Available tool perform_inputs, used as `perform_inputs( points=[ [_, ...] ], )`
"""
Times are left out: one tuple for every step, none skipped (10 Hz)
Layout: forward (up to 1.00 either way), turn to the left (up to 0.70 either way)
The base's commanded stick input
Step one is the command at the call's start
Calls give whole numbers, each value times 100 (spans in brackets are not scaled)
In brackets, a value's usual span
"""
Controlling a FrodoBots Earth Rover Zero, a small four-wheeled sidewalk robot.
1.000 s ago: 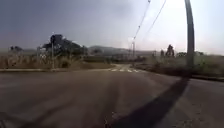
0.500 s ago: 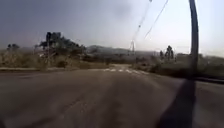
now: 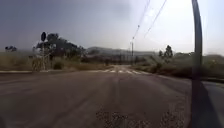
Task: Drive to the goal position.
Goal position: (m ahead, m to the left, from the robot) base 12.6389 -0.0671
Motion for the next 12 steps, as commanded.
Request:
perform_inputs(
  points=[
    [85, -27],
    [85, -25],
    [85, -10],
    [85, 0],
    [85, 0],
    [85, 0],
    [85, 0],
    [85, -11],
    [85, -26],
    [85, -27],
    [85, -24],
    [85, -10]
  ],
)
